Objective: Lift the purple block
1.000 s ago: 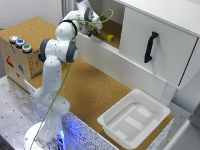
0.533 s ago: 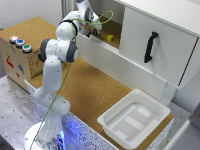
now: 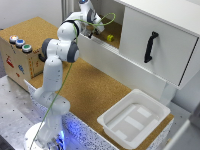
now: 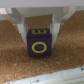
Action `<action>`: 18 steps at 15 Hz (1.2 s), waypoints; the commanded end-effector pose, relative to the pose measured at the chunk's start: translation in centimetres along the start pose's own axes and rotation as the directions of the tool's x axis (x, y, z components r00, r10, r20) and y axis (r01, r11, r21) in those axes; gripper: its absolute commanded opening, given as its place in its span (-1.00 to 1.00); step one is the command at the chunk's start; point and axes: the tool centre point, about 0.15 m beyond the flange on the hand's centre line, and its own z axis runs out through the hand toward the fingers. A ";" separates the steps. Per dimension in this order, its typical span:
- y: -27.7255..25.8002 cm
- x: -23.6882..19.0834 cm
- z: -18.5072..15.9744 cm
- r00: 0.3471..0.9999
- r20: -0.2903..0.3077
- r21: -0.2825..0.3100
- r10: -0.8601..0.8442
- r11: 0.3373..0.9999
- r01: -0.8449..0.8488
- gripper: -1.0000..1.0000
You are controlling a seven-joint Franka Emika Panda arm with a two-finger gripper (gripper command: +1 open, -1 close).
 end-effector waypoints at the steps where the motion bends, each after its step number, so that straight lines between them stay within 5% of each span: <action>1: 0.0 -0.2 -3.0 1.000 -0.011 -0.101 0.029 0.994 -0.030 -1.00; 9: 0.2 -6.6 -7.4 0.994 0.057 -0.182 0.096 0.980 -0.085 -1.00; 12: 0.5 -8.0 -7.3 0.994 0.081 -0.161 0.073 0.985 -0.059 -1.00; 18: 4.3 -9.1 -5.7 0.998 0.030 -0.025 -0.064 0.998 0.065 -1.00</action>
